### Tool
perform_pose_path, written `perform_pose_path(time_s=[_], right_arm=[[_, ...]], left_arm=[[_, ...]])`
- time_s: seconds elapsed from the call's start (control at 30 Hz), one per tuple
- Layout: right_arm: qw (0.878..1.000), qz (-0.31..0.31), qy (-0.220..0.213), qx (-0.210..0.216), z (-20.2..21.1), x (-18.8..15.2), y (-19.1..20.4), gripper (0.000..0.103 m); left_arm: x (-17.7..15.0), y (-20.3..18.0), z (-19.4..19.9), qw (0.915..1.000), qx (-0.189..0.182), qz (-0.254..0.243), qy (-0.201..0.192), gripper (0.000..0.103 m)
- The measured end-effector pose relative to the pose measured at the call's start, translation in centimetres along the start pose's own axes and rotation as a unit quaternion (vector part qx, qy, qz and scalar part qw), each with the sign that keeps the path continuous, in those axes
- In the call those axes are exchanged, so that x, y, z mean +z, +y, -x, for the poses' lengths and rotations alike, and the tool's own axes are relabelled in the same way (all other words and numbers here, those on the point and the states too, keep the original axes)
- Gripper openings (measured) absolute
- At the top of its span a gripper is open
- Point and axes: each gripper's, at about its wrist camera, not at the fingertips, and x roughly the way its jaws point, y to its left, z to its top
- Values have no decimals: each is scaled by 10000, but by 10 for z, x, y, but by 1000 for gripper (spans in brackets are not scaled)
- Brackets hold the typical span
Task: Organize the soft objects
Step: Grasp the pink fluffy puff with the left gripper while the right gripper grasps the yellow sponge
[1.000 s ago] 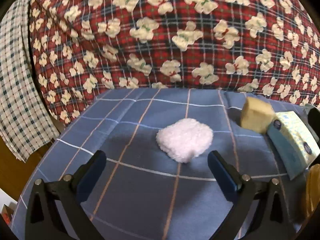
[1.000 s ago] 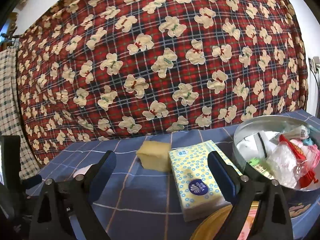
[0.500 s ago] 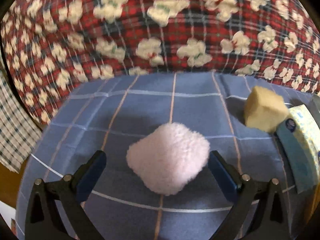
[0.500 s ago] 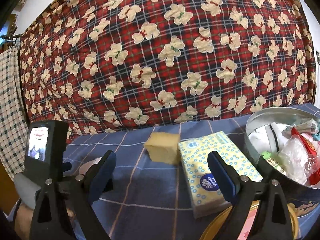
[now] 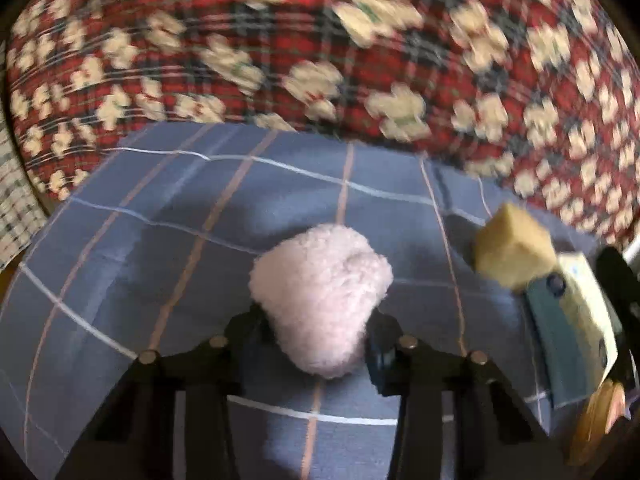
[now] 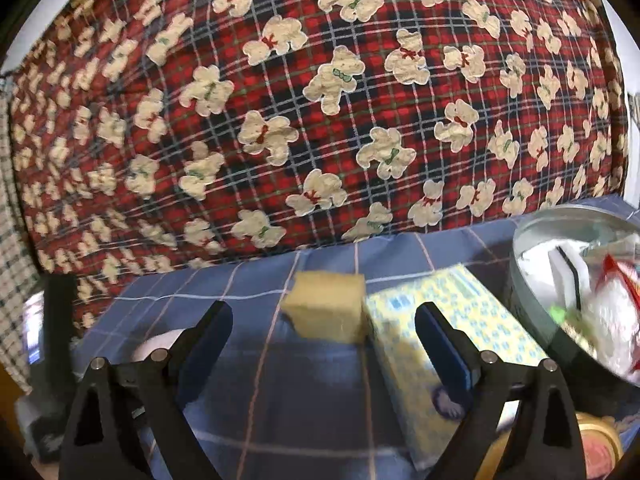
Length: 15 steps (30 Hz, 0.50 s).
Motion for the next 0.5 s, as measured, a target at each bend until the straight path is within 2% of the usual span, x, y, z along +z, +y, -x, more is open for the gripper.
perform_pose_path(time_s=[0.13, 0.23, 0.5], right_arm=[[9993, 41, 71, -358, -25, 16, 10, 94], [9964, 246, 350, -730, -51, 24, 17, 94], [9786, 780, 1212, -1466, -118, 28, 30, 94]], left_arm=[[7, 10, 15, 9984, 361, 113, -417, 42], [11, 15, 23, 9969, 475, 166, -605, 42], [15, 21, 20, 9972, 461, 316, -489, 43]])
